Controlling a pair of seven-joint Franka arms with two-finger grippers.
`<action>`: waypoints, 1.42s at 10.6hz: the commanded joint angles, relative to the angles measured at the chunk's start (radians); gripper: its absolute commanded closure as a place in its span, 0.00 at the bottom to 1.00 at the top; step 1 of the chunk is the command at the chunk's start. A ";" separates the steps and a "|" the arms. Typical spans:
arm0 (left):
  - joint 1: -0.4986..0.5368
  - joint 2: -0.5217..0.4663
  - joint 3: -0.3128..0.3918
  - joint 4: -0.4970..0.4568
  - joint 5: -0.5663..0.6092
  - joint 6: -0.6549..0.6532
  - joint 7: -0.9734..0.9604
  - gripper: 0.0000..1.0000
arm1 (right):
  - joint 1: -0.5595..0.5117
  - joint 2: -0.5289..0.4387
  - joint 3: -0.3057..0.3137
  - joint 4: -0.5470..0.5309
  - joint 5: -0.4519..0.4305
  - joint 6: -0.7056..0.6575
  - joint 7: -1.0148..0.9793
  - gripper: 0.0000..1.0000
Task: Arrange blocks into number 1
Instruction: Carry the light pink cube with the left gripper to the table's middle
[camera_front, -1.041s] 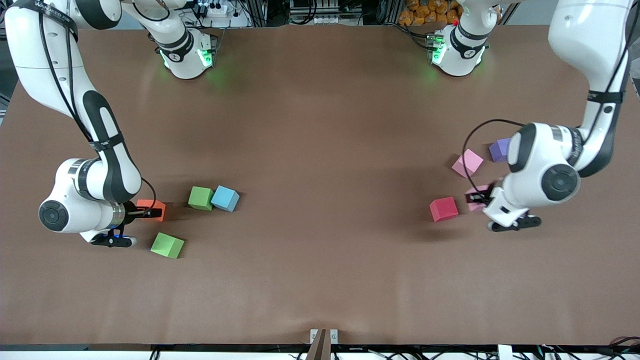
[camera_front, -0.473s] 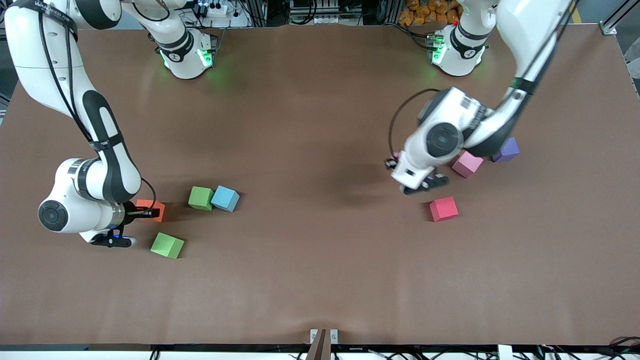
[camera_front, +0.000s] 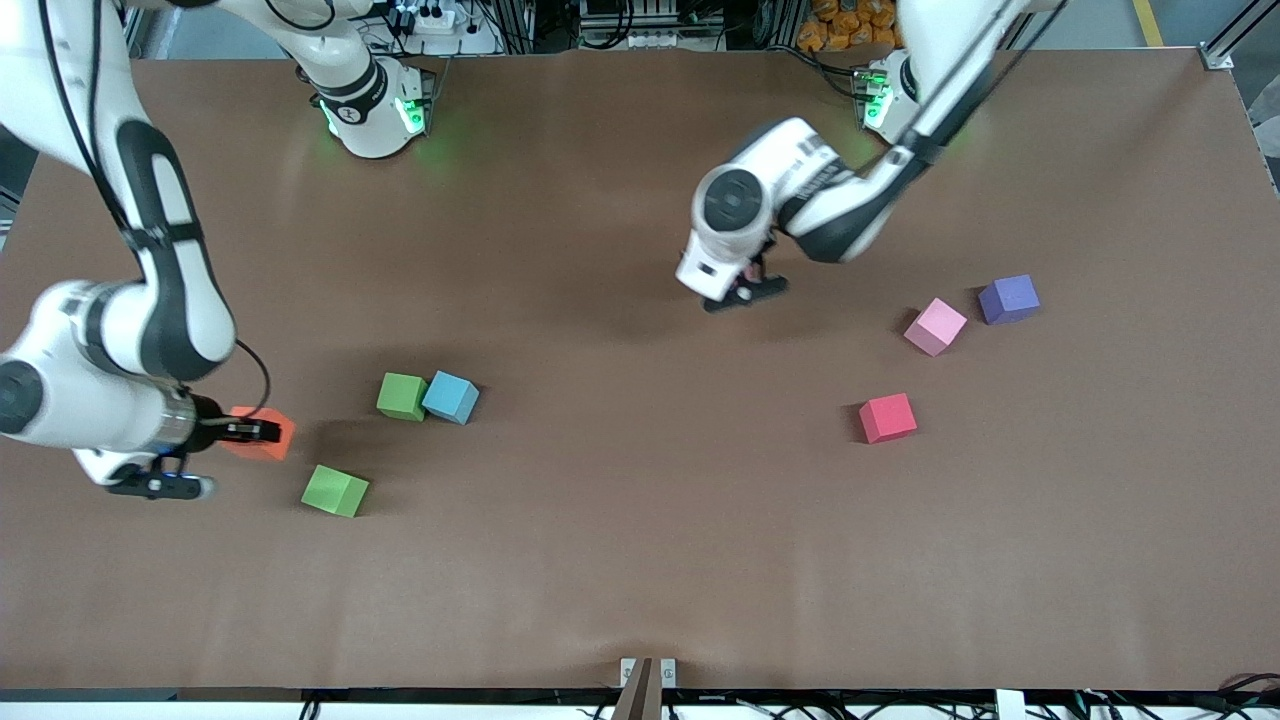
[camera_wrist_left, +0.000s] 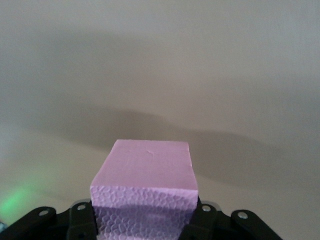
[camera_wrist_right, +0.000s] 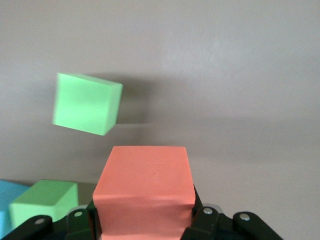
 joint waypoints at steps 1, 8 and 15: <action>-0.104 0.041 0.005 0.004 -0.007 0.084 -0.105 1.00 | 0.043 -0.097 0.002 -0.033 0.013 -0.006 0.033 0.42; -0.358 0.099 0.019 0.002 0.071 0.238 -0.130 1.00 | 0.262 -0.136 -0.083 -0.035 0.016 0.008 0.316 0.41; -0.362 0.179 0.033 0.022 0.152 0.291 -0.139 1.00 | 0.333 -0.154 -0.084 -0.128 0.077 0.075 0.327 0.42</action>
